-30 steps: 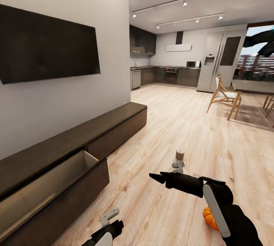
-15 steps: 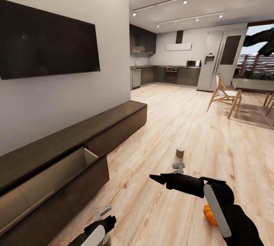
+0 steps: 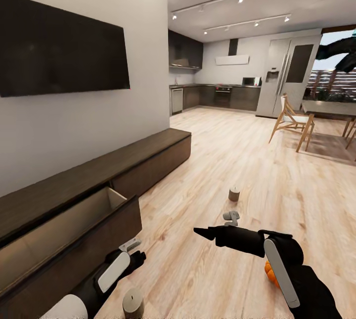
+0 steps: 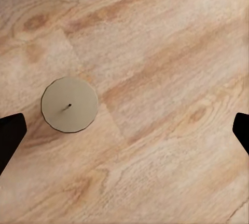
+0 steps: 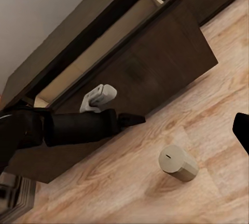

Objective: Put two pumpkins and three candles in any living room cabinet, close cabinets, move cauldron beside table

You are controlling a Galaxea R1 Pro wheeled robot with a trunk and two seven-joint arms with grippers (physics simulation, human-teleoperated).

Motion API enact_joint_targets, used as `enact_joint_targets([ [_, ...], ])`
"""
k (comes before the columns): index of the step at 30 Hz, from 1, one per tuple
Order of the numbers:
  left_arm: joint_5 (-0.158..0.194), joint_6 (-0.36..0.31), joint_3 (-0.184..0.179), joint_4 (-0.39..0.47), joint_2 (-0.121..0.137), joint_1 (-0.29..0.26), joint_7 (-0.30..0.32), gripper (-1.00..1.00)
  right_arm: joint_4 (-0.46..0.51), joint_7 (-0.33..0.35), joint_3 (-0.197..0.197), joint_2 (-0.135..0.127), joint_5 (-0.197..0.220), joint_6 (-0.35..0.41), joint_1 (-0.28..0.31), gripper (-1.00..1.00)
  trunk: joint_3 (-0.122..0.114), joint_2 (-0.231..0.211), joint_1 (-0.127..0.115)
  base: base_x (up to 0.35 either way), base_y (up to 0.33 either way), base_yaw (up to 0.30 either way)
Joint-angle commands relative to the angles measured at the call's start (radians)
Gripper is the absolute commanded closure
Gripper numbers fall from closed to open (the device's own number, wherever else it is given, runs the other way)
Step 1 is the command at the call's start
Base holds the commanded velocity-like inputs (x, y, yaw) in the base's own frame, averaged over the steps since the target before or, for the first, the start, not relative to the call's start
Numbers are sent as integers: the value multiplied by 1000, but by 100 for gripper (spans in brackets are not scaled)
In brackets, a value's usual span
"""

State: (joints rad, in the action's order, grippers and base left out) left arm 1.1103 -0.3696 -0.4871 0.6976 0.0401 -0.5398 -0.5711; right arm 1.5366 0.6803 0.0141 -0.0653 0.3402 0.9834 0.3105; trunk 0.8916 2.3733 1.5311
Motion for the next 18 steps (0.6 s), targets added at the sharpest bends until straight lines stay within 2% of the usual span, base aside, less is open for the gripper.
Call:
enact_joint_targets([
  [1, -6, -2, -5, 2, 0, -2, -9, -100, 0, 2, 0, 0, -1, 4, 1, -100, 4, 8, 4, 0, 0, 0],
  [5, -63, -4, -5, -10, -9, -3, -54, -100, -3, 0, -1, 0, -1, 4, 1, -100, 17, 36, 19, 0, 0, 0],
  [10, -108, -5, -5, -17, -57, -6, -204, -100, -3, -1, -4, -2, -1, 6, 1, -100, 32, 71, 38, 0, 0, 0],
  [14, -132, -6, -5, -18, -68, -6, -233, -100, -4, -1, -5, -2, -1, 6, 1, -100, 45, 99, 54, 0, 0, 0],
  [18, -140, -6, -5, -18, -78, -6, -236, -100, -3, -1, -4, -1, 0, 6, 0, -100, 58, 127, 69, 0, 0, 0],
])
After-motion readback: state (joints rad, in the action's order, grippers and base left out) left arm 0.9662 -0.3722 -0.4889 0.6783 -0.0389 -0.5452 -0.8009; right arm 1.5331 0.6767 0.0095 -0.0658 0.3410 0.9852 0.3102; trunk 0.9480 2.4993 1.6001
